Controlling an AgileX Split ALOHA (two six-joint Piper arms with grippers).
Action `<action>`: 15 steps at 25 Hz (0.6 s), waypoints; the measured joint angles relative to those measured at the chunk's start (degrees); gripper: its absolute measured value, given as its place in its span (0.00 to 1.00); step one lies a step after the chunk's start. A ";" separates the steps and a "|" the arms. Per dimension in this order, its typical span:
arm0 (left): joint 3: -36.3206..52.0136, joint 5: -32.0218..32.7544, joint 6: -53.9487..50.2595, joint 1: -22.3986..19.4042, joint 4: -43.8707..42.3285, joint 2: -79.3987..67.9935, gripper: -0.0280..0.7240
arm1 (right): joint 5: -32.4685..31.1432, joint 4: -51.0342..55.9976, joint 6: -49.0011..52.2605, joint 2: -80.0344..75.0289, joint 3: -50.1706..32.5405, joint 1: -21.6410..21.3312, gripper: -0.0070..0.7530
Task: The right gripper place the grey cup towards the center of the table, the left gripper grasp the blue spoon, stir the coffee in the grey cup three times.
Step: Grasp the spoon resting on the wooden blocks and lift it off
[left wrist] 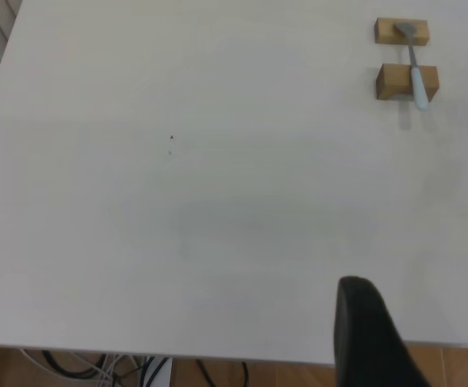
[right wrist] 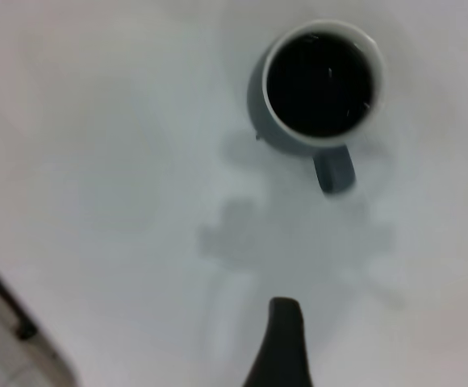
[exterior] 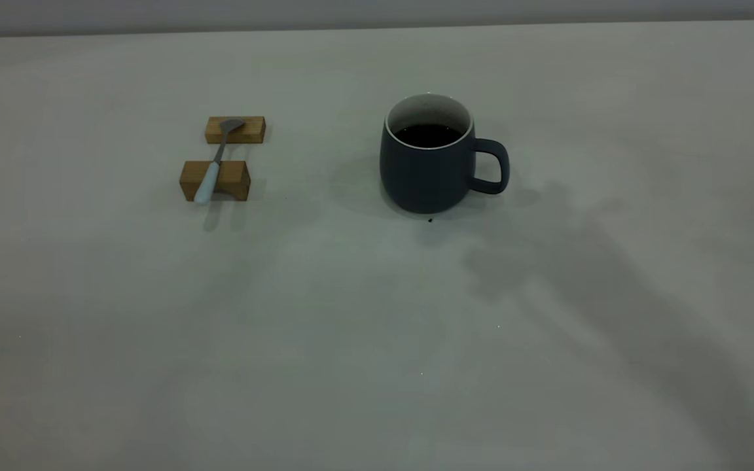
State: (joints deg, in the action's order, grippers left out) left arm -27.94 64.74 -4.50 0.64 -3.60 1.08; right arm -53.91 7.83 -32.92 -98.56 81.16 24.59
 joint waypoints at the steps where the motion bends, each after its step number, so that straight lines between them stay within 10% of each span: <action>1: 0.00 0.00 0.00 0.00 0.00 0.00 0.57 | -2.71 -0.87 2.21 2.73 0.00 0.00 0.96; 6: 0.00 0.00 0.00 0.00 0.00 0.00 0.57 | -15.48 -4.25 13.74 13.48 -0.13 0.00 0.95; 15: 0.00 0.00 0.00 0.00 0.00 0.00 0.57 | -16.98 -8.71 22.25 28.45 -4.77 0.00 0.93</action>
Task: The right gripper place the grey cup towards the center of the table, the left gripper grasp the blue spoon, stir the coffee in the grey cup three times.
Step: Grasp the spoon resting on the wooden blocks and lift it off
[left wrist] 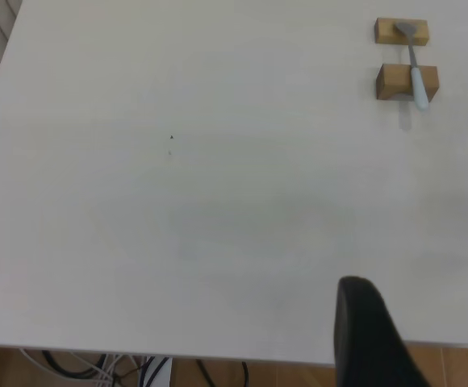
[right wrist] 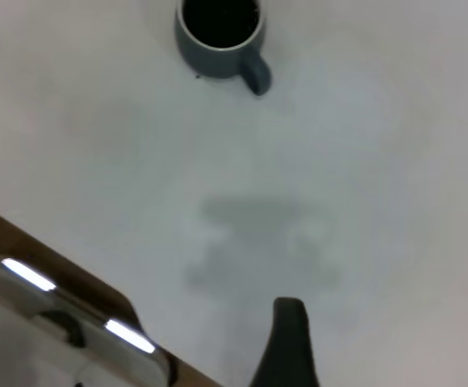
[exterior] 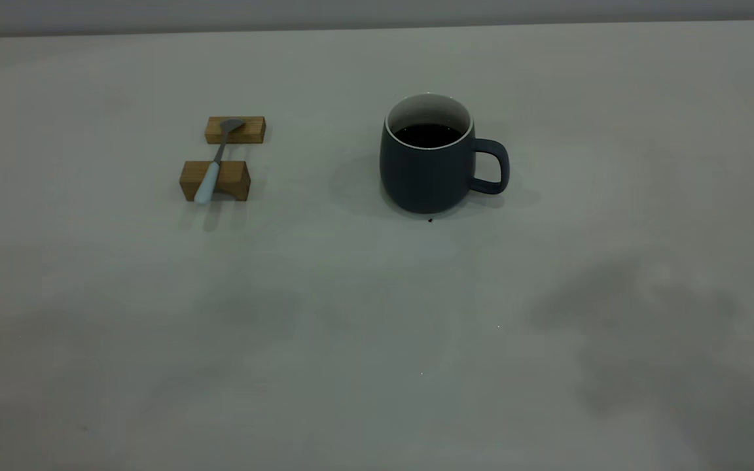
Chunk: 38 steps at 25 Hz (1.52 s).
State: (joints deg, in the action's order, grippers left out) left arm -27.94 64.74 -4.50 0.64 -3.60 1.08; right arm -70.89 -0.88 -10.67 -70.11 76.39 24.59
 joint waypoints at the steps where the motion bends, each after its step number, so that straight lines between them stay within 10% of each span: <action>1: 0.00 0.00 0.00 0.00 0.00 0.00 0.57 | 0.00 -0.42 0.00 2.33 -1.50 0.00 0.93; 10: 0.00 0.00 0.00 0.00 0.00 0.00 0.57 | 0.00 -5.20 1.93 26.64 -19.82 -0.87 0.89; 23: 0.00 0.00 0.00 0.00 0.00 0.00 0.57 | 2.72 -4.46 13.55 63.40 -39.08 -16.38 0.85; 38: 0.00 0.00 0.00 0.00 0.00 0.00 0.57 | 6.40 -2.08 13.51 69.03 -49.21 -23.80 0.80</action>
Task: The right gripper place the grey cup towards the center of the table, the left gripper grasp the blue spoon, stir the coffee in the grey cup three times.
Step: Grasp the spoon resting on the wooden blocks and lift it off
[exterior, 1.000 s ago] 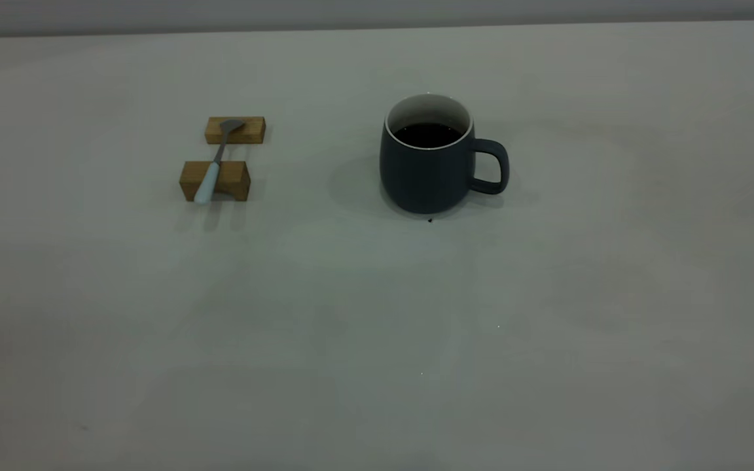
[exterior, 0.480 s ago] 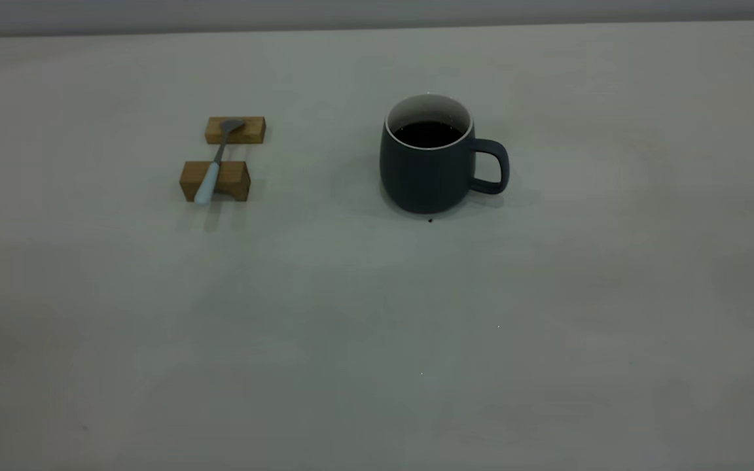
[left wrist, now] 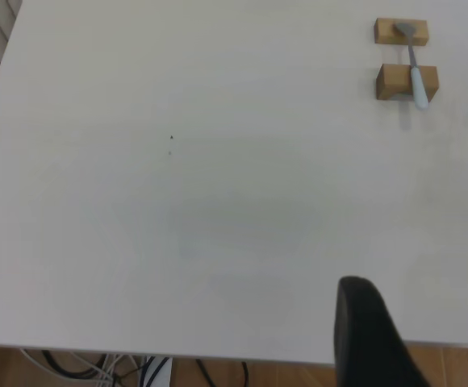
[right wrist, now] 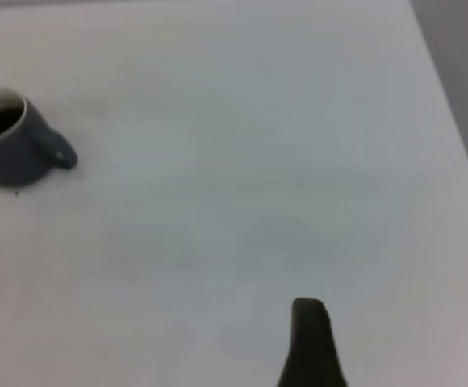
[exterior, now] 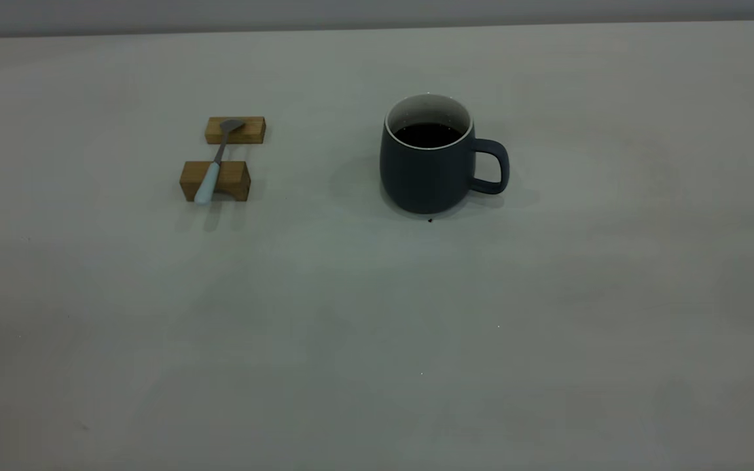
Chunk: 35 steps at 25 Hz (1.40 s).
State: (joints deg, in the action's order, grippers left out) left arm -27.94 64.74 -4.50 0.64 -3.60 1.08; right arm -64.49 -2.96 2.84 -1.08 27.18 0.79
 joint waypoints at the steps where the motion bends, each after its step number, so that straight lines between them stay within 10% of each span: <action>1: 0.00 0.00 0.00 0.00 0.00 0.00 0.57 | -0.06 0.18 -0.29 0.00 -0.18 0.01 0.80; 35: -0.08 0.00 -0.76 0.00 -0.95 -0.39 0.57 | -0.10 1.82 -3.59 0.00 -0.29 -0.06 0.79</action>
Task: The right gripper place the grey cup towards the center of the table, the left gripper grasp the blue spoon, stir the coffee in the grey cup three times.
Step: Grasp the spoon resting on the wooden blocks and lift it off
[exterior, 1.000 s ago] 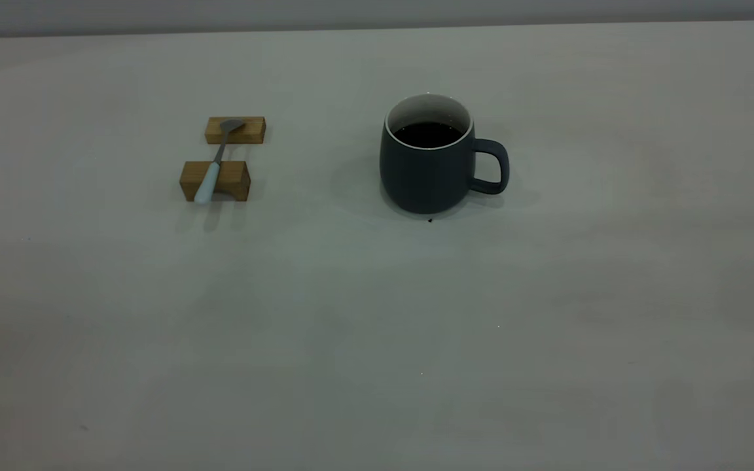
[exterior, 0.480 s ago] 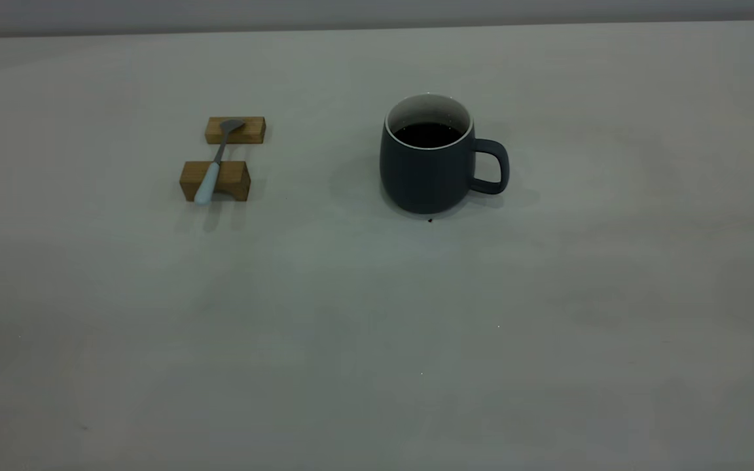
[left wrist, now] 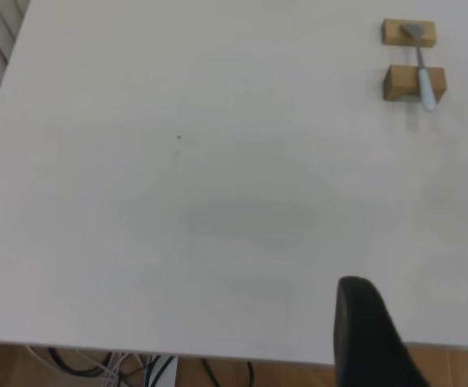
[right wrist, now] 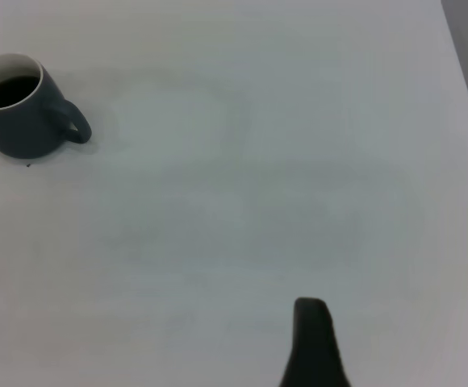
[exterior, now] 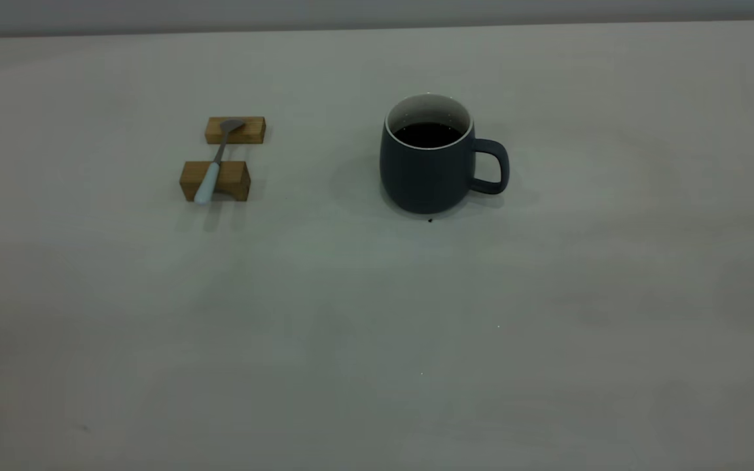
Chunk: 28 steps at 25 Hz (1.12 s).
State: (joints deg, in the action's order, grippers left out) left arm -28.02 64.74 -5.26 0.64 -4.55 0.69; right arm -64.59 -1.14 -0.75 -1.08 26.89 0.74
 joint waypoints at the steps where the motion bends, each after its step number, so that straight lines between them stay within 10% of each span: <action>1: -0.51 0.05 -0.39 0.00 -0.05 -1.02 0.58 | 0.00 0.00 0.00 0.00 0.00 0.00 0.79; 13: -11.92 -15.38 -2.33 0.00 -2.14 -45.10 0.90 | -0.02 0.00 0.00 0.00 0.00 0.00 0.79; 28: -34.70 -30.58 -4.25 11.79 2.15 -105.21 0.92 | -0.02 0.00 0.00 0.00 0.00 0.00 0.79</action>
State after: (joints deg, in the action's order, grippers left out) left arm -62.72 34.16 -9.51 12.42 -2.40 -104.52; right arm -64.61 -1.14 -0.75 -1.08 26.89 0.74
